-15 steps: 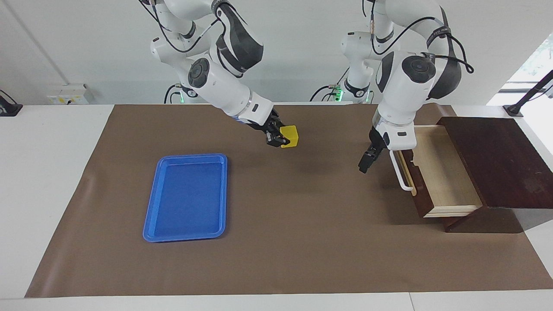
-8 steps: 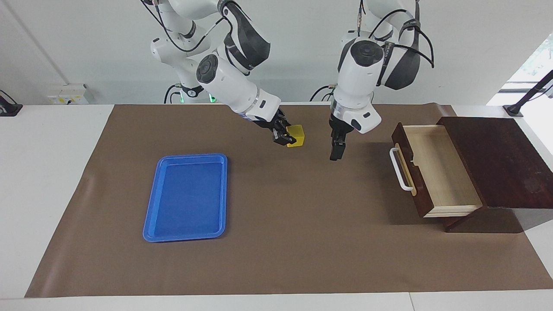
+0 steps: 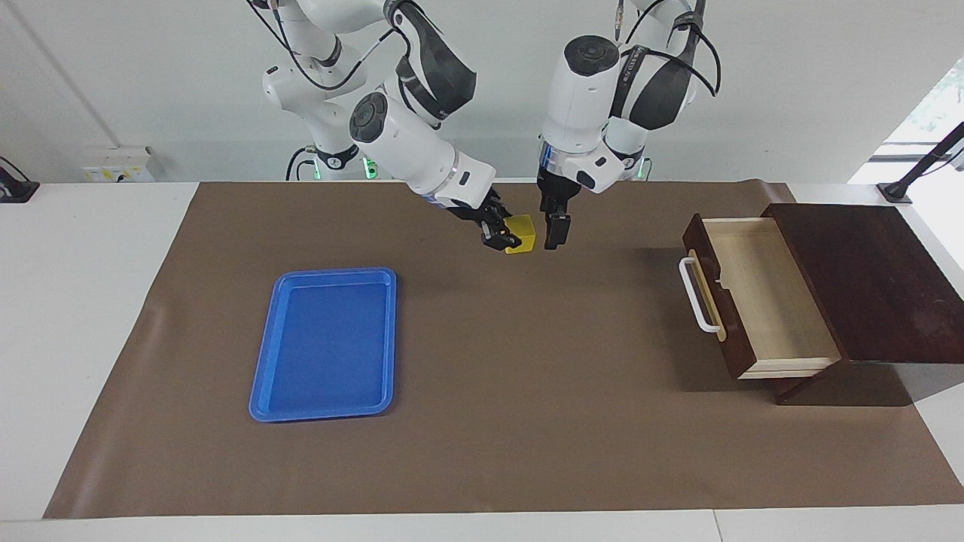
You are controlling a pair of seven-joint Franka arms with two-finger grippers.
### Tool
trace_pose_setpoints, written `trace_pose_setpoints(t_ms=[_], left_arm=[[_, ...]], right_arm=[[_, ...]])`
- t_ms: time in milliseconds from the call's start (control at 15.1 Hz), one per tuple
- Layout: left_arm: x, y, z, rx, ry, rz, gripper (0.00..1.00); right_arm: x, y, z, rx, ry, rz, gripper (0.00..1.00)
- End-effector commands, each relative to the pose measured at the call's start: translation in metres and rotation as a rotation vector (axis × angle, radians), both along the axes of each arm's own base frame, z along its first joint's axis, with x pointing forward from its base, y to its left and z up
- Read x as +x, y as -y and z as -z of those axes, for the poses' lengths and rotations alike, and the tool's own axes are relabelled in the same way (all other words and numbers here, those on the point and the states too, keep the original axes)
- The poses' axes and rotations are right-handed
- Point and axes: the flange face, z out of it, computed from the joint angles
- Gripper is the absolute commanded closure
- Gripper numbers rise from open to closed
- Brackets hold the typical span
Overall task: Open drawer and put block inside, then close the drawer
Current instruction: 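Lift the block with the right gripper while the left gripper approaches it, then grasp the block with the left gripper and open the right gripper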
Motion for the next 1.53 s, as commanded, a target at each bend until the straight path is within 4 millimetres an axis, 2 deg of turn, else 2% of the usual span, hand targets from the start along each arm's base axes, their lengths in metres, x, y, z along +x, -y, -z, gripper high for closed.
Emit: trace_pose_setpoints(t_ms=[0, 199, 398, 465, 531, 730, 797, 1062, 1129, 1195, 1328, 1395, 1461], left_arm=[[-0.008, 0.011, -0.001, -0.052, 0.033, -0.066, 0.00], [-0.004, 0.017, 0.002, -0.070, 0.052, -0.070, 0.00], [-0.010, 0.025, 0.004, -0.070, 0.044, -0.090, 0.00], [-0.010, 0.025, 0.003, -0.071, 0.044, -0.100, 0.13], [-0.010, 0.025, 0.004, -0.071, 0.042, -0.116, 0.40], [-0.008, 0.024, 0.005, -0.073, 0.041, -0.123, 0.94], [-0.007, 0.024, 0.003, -0.075, 0.043, -0.124, 1.00], [-0.003, 0.021, 0.002, -0.081, 0.028, -0.136, 1.00], [-0.002, 0.021, 0.001, -0.081, 0.029, -0.136, 1.00], [-0.001, 0.019, 0.000, -0.082, 0.030, -0.139, 1.00], [-0.002, 0.016, -0.005, -0.075, 0.025, -0.128, 1.00], [-0.001, 0.010, -0.010, -0.066, 0.016, -0.125, 1.00], [0.008, -0.007, -0.024, -0.062, 0.017, -0.130, 1.00]], right_arm=[[0.002, -0.002, -0.003, 0.003, 0.000, 0.022, 1.00], [0.002, -0.002, -0.002, 0.002, -0.002, 0.022, 1.00], [0.002, -0.002, -0.002, 0.002, -0.002, 0.022, 1.00], [0.003, -0.001, -0.002, 0.002, -0.002, 0.023, 1.00], [0.003, -0.001, -0.002, 0.002, -0.002, 0.023, 1.00], [0.003, 0.000, -0.002, 0.002, -0.002, 0.025, 1.00], [0.004, 0.001, -0.001, 0.001, -0.003, 0.026, 1.00], [0.006, 0.003, -0.005, 0.005, -0.005, 0.030, 1.00], [0.006, 0.004, -0.005, 0.004, -0.013, 0.037, 0.93], [0.006, 0.004, -0.004, 0.002, -0.023, 0.044, 0.01], [0.007, 0.006, -0.005, 0.001, -0.026, 0.046, 0.00], [0.007, 0.006, -0.004, 0.000, -0.027, 0.045, 0.00], [0.007, 0.006, -0.004, 0.000, -0.031, 0.044, 0.00]])
